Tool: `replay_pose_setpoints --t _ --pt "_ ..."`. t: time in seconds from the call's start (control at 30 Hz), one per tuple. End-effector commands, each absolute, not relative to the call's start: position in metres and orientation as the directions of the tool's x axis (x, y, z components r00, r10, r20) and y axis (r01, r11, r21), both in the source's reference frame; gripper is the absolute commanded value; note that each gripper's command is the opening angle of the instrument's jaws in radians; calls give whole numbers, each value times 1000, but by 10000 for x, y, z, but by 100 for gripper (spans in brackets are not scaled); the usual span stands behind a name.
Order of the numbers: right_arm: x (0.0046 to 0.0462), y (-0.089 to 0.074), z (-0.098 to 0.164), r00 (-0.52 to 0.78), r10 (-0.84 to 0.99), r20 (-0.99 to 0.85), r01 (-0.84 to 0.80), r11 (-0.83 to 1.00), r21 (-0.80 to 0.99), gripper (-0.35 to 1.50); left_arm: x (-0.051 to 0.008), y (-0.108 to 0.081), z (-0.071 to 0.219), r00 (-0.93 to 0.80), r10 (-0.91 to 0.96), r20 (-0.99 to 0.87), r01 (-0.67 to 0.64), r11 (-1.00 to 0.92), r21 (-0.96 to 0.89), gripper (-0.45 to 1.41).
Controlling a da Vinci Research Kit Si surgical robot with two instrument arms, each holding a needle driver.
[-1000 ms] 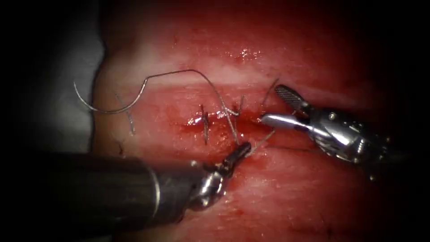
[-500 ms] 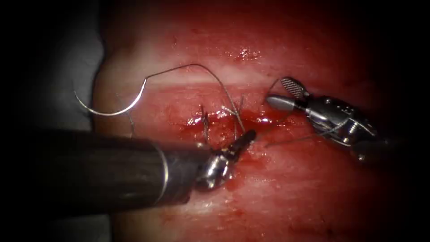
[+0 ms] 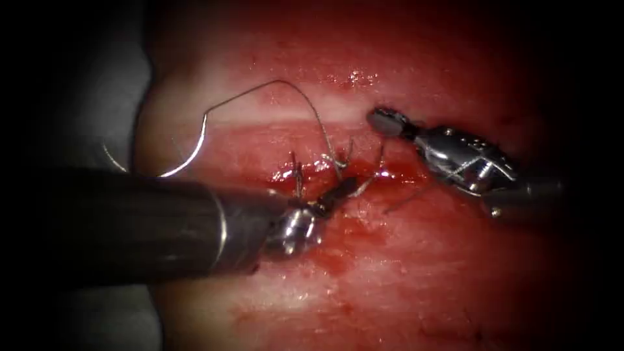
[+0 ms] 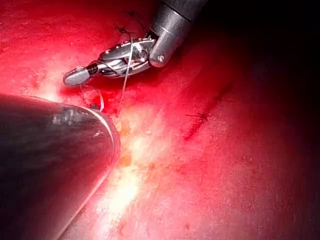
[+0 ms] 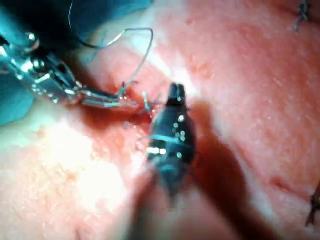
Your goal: Wound Closure
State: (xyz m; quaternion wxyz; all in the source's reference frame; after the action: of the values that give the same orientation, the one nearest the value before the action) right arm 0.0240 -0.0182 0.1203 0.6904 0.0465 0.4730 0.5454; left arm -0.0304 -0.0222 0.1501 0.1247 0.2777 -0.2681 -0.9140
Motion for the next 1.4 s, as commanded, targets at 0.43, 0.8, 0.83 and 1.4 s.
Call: replay_pose_setpoints --t 0.43,0.8,0.83,1.4 --pt "239 -237 1176 100 660 -744 -823 475 311 -35 -272 -131 1501 -863 -198 -464 -43 -887 459 -45" --pt "240 -260 1172 120 635 -763 -815 502 289 -35 -286 22 1563 -909 -99 -405 -87 -905 416 -45" --pt "240 -262 1172 125 631 -765 -815 506 284 -35 -285 29 1566 -911 -95 -402 -88 -906 414 -45" --pt "253 -327 1138 147 606 -782 -790 548 275 -35 -274 130 1611 -939 -53 -341 -96 -908 407 -45"
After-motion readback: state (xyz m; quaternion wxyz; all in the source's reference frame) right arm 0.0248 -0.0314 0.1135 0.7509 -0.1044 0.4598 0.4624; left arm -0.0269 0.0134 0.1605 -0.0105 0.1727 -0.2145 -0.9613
